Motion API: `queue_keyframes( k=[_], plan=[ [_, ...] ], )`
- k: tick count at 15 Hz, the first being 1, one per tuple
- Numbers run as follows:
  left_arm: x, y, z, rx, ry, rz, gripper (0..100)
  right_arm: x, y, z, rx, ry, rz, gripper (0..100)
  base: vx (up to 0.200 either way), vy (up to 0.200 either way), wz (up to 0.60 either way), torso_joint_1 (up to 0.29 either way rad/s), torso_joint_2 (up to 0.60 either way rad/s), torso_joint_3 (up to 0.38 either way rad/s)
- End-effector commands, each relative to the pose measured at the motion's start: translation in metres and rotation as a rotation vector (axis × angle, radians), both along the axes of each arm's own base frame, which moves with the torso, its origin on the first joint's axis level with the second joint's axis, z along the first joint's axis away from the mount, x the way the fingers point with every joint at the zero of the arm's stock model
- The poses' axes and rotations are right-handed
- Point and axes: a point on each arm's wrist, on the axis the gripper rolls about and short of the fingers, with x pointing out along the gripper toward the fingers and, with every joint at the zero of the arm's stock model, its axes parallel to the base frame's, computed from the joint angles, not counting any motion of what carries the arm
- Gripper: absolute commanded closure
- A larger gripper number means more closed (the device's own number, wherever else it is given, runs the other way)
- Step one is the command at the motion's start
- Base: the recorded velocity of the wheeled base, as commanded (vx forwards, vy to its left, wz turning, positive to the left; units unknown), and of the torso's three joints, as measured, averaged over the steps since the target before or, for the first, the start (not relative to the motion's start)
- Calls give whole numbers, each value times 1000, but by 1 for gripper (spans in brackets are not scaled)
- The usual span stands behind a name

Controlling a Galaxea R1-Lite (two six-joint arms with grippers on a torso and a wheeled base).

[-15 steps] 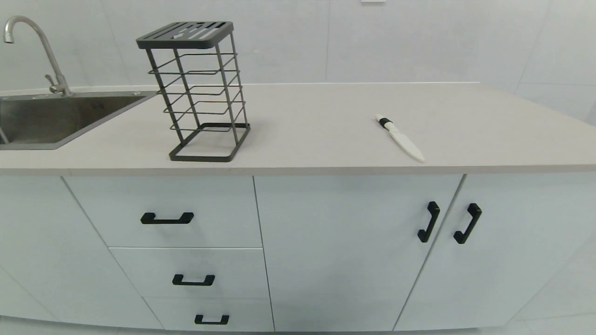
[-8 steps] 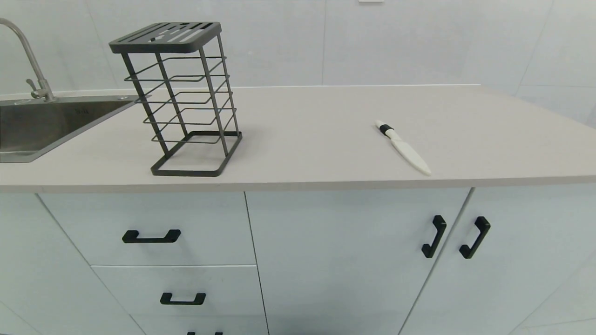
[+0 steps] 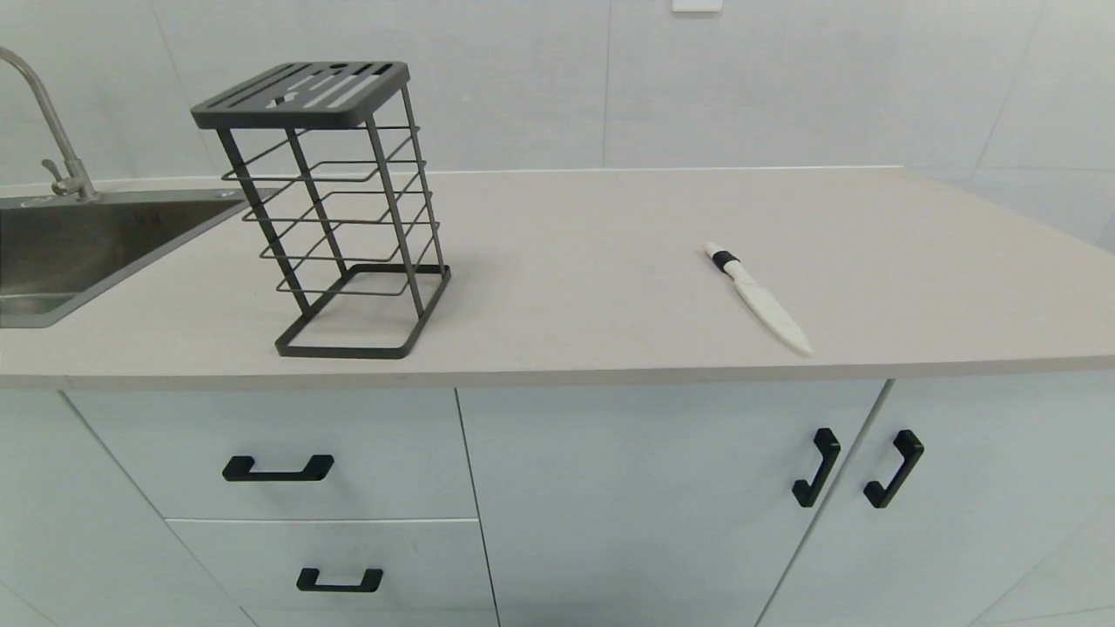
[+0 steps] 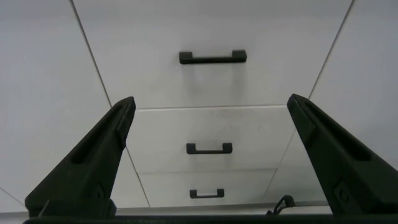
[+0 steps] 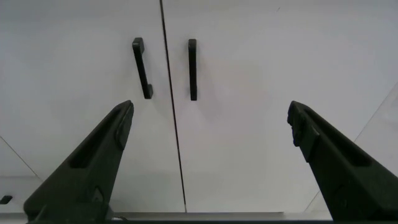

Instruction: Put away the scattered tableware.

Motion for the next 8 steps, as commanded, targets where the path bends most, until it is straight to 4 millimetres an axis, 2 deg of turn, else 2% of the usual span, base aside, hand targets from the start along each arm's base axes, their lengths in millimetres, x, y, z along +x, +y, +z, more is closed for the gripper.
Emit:
queue_keyframes(
  k=[1,4,6,8],
  plan=[
    [0,0,0,0,1,0,0,0,0,0,0,-2,1,0,0,0,0,222,-432,-198],
    [0,0,0,0,1,0,0,0,0,0,0,-2,1,0,0,0,0,230,-448,-216],
    [0,0,0,0,1,0,0,0,0,0,0,-2,1,0,0,0,0,71,-474,-224],
    [0,0,0,0,1,0,0,0,0,0,0,-2,1,0,0,0,0,229,-486,-224]
  ],
)
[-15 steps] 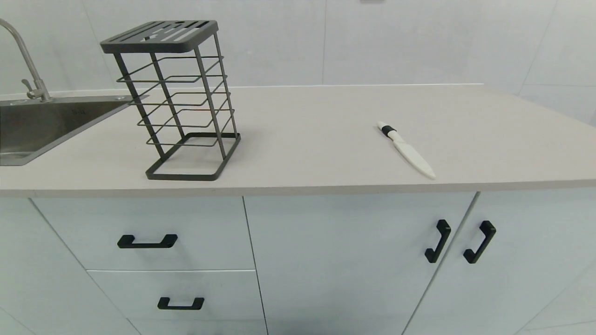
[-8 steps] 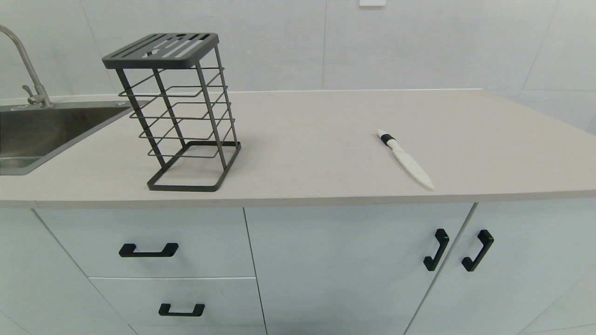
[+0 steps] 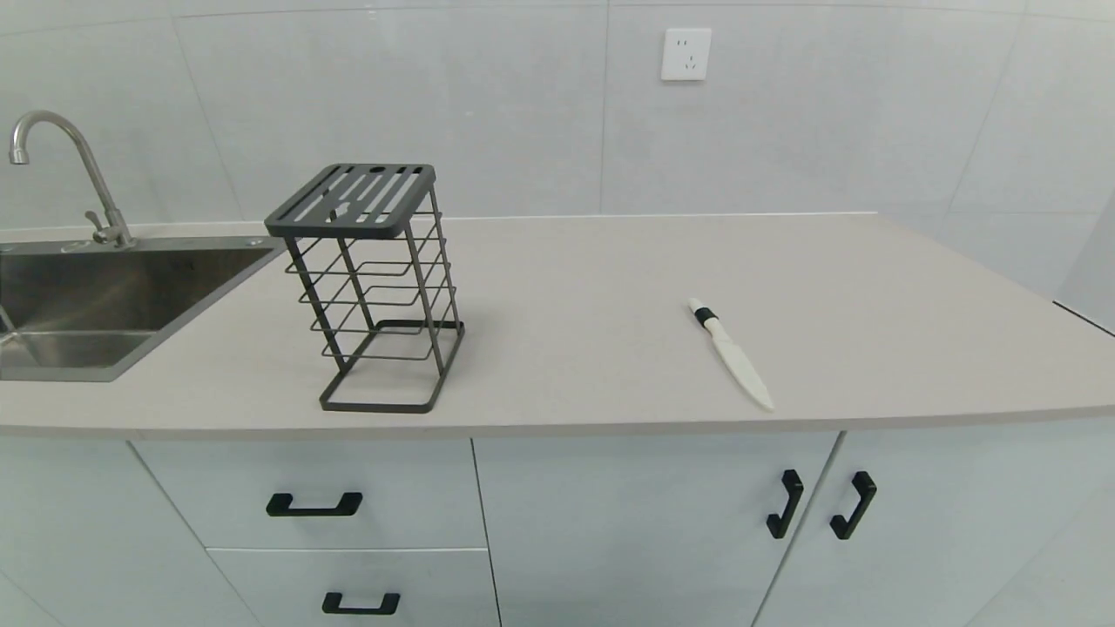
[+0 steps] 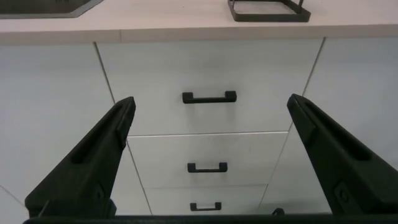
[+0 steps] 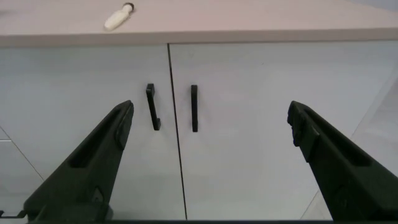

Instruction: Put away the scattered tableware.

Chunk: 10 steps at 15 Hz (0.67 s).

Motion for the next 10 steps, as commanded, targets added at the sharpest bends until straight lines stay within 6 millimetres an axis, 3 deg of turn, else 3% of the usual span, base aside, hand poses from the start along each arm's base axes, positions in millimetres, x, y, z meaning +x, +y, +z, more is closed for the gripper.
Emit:
queue_keyframes(
  k=[1,10],
  plan=[
    [0,0,0,0,1,-1,0,0,0,-1,0,1,0,0,0,0,0,427,-486,-251],
    [0,0,0,0,3,0,0,0,0,0,0,0,0,0,0,0,0,297,-516,-249]
  ],
)
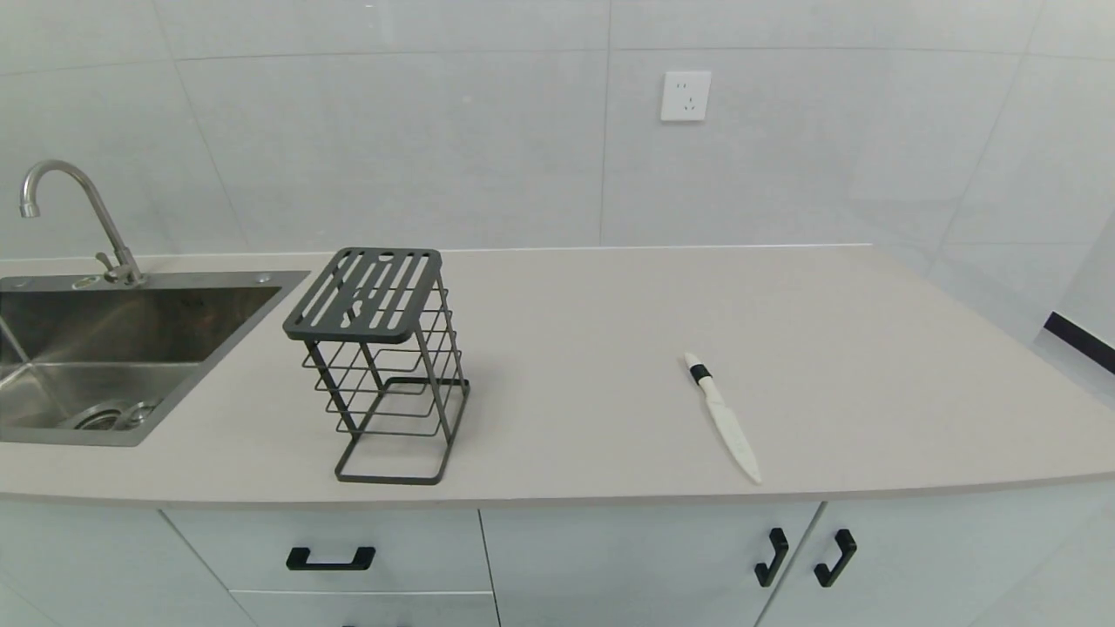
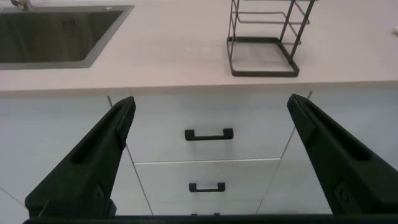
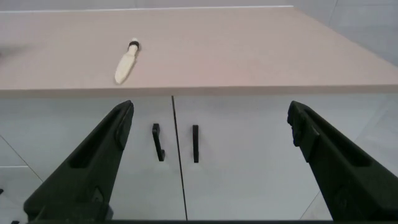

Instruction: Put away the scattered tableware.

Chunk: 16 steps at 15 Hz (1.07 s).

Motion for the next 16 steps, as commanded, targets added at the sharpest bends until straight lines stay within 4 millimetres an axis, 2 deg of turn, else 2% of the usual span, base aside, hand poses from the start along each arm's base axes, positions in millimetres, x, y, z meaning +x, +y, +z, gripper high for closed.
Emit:
queue_keyframes(
  k=[1,7,9,16],
  plan=[
    [0,0,0,0,1,0,0,0,0,0,0,-1,0,0,0,0,0,281,-544,-266],
    [0,0,0,0,3,0,0,0,0,0,0,-2,0,0,0,0,0,279,-548,-270],
    [0,0,0,1,3,-1,0,0,0,0,-2,-2,0,0,200,0,0,78,-139,-63],
    [0,0,0,0,3,0,0,0,0,0,-2,-2,0,0,0,0,0,2,-7,-2]
  ],
)
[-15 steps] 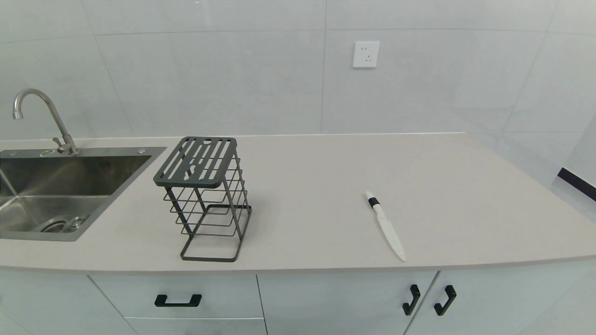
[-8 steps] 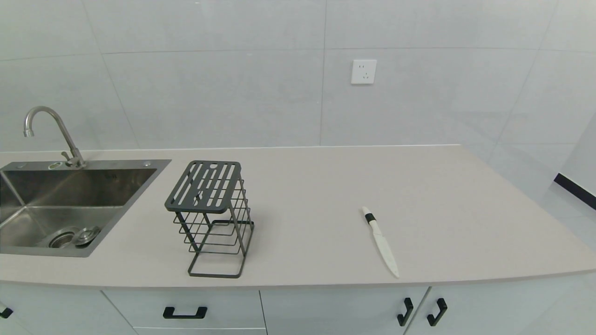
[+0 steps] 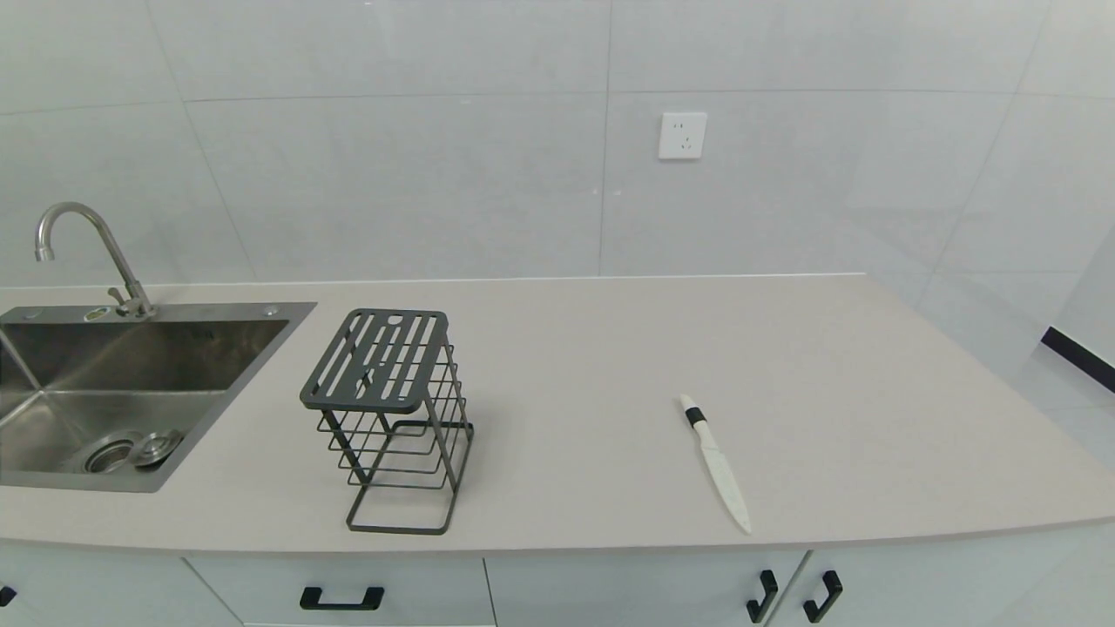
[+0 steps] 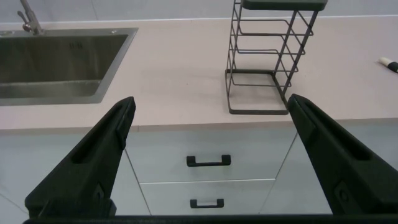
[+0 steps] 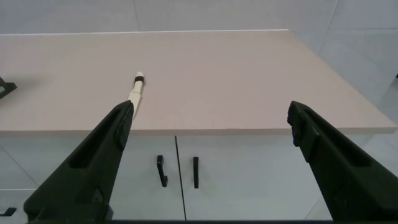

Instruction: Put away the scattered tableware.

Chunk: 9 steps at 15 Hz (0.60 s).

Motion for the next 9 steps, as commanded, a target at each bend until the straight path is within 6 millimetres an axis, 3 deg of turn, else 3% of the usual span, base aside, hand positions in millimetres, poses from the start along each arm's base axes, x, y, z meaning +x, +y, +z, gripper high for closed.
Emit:
queue_keyframes(
  k=[1,7,9],
  plan=[
    [0,0,0,1,1,0,0,0,0,0,0,1,0,0,0,0,0,0,0,0],
    [0,0,0,1,1,0,0,0,0,0,0,-1,0,0,0,0,0,5,1,8],
    [0,0,0,1,1,0,0,0,0,0,0,-1,0,0,0,0,0,180,-2,190]
  ],
)
